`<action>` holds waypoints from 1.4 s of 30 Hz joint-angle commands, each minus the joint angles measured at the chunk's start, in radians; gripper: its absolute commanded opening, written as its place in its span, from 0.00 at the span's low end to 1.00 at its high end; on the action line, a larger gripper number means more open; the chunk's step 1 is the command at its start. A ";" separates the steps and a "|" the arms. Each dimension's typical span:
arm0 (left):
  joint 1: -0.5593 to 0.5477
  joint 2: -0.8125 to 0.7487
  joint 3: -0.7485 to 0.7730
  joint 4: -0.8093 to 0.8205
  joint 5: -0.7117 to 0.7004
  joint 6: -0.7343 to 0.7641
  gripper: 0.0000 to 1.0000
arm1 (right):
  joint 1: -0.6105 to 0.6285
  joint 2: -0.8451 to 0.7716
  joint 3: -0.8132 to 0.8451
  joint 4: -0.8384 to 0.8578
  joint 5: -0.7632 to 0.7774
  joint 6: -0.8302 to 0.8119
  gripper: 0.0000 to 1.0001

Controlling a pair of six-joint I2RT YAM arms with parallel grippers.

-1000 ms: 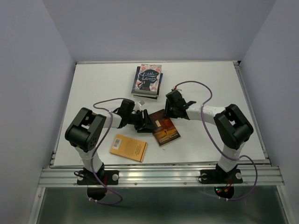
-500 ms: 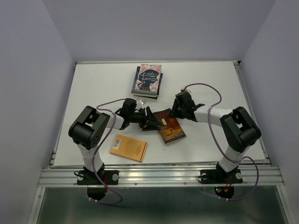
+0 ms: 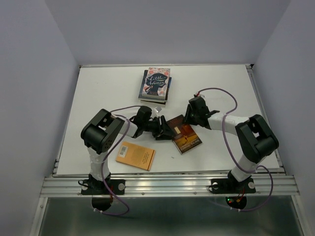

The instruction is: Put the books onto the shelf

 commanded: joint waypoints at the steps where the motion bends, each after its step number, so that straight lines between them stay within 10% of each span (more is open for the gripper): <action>1: -0.014 -0.016 0.136 0.357 -0.210 0.013 0.56 | 0.080 0.051 -0.076 -0.237 -0.379 0.047 0.17; 30: -0.072 0.042 0.312 0.487 -0.198 -0.042 0.56 | -0.035 -0.089 -0.231 -0.171 -0.483 0.040 0.15; 42: -0.072 -0.205 0.156 0.036 -0.404 0.212 0.58 | -0.055 -0.146 -0.233 -0.158 -0.352 0.065 0.15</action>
